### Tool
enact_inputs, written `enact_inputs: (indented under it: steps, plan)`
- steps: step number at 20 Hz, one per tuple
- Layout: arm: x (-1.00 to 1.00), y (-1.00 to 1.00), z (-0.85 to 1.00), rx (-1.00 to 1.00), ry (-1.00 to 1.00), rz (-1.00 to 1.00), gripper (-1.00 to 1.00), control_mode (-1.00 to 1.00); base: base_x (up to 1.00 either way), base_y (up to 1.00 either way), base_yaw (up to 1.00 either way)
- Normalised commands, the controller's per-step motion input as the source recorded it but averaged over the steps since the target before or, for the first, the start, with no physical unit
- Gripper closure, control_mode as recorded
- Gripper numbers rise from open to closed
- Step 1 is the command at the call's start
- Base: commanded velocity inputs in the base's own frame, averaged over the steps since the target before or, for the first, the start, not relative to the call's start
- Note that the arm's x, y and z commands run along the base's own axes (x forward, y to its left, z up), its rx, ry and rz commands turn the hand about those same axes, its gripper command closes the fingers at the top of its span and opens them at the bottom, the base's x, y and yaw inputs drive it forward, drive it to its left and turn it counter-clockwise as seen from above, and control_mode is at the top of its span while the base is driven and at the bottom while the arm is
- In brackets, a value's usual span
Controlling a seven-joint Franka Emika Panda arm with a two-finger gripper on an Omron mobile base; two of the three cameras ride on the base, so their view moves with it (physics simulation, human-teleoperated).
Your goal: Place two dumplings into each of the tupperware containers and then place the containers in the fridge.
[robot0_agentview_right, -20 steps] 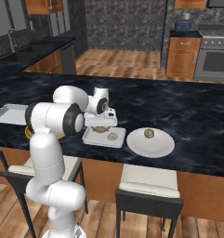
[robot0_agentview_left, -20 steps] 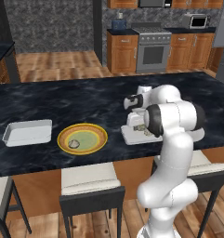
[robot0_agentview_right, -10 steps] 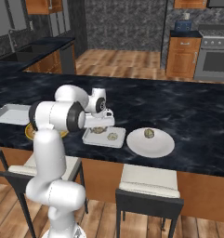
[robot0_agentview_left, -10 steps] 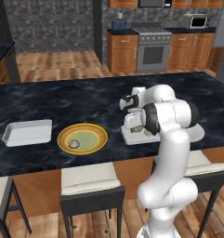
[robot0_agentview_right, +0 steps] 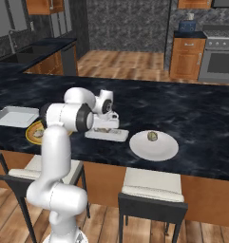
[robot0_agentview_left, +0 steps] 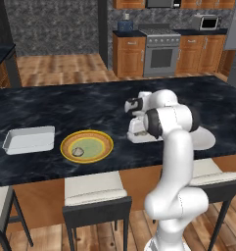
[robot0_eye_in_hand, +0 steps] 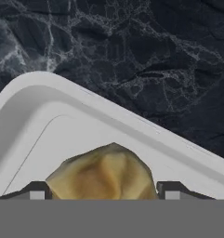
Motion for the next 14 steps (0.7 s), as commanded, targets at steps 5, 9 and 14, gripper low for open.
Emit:
enact_inputs:
  steps: [5,9,14]
  plan:
    - [0.09,0.0,-0.18,0.04,0.07,0.04,1.0,-1.0,0.0,0.0,0.0]
    - [-0.21,-0.03,0.0,0.01,0.04,0.01,1.0,-1.0,0.0,0.0,0.0]
    - [-0.27,-0.01,0.0,0.0,0.05,0.0,1.0,-1.0,0.0,0.0,0.0]
